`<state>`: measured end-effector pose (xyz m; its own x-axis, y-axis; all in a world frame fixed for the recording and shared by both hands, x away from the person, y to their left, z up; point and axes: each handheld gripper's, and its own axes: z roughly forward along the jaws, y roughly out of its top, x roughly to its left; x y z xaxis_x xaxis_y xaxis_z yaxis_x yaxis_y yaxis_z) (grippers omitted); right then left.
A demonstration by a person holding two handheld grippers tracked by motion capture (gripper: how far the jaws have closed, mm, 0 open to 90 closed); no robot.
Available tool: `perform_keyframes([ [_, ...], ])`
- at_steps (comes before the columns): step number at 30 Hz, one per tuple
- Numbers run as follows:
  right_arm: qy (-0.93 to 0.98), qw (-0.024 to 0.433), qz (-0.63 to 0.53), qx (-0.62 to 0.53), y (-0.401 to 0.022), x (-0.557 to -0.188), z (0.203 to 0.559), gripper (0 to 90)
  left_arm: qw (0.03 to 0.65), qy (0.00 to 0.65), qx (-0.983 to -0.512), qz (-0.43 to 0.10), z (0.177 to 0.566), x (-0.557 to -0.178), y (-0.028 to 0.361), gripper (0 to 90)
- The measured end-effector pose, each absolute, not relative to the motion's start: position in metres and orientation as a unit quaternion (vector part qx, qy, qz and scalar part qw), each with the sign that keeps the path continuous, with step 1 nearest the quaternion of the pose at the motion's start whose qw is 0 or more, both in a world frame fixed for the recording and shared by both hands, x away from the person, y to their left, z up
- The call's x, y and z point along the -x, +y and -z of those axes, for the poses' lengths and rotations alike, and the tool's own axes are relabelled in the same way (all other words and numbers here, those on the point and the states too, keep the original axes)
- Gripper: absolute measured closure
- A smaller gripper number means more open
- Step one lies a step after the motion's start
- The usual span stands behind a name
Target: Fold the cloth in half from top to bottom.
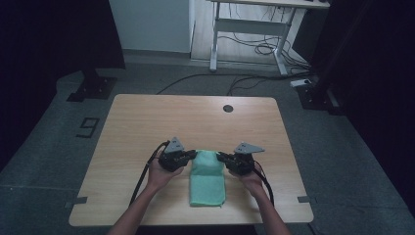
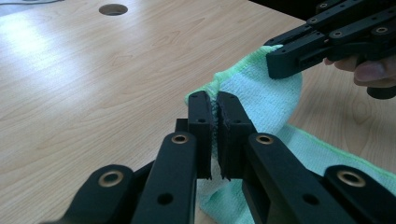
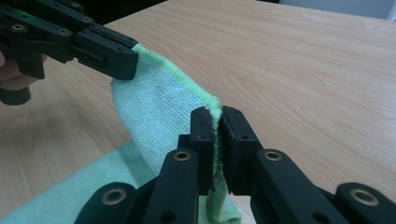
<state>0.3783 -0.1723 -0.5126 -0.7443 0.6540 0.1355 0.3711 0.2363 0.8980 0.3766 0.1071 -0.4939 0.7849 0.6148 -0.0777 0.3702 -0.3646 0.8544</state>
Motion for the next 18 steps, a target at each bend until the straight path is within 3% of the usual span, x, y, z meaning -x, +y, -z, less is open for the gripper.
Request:
perform_keyframes([
  [18, 0.773, 0.091, -0.537, -0.326, -0.178, -0.346, 0.521, 83.4, 0.476, 0.298, -0.821, -0.102, 0.502, -0.349, 0.112, 85.2],
])
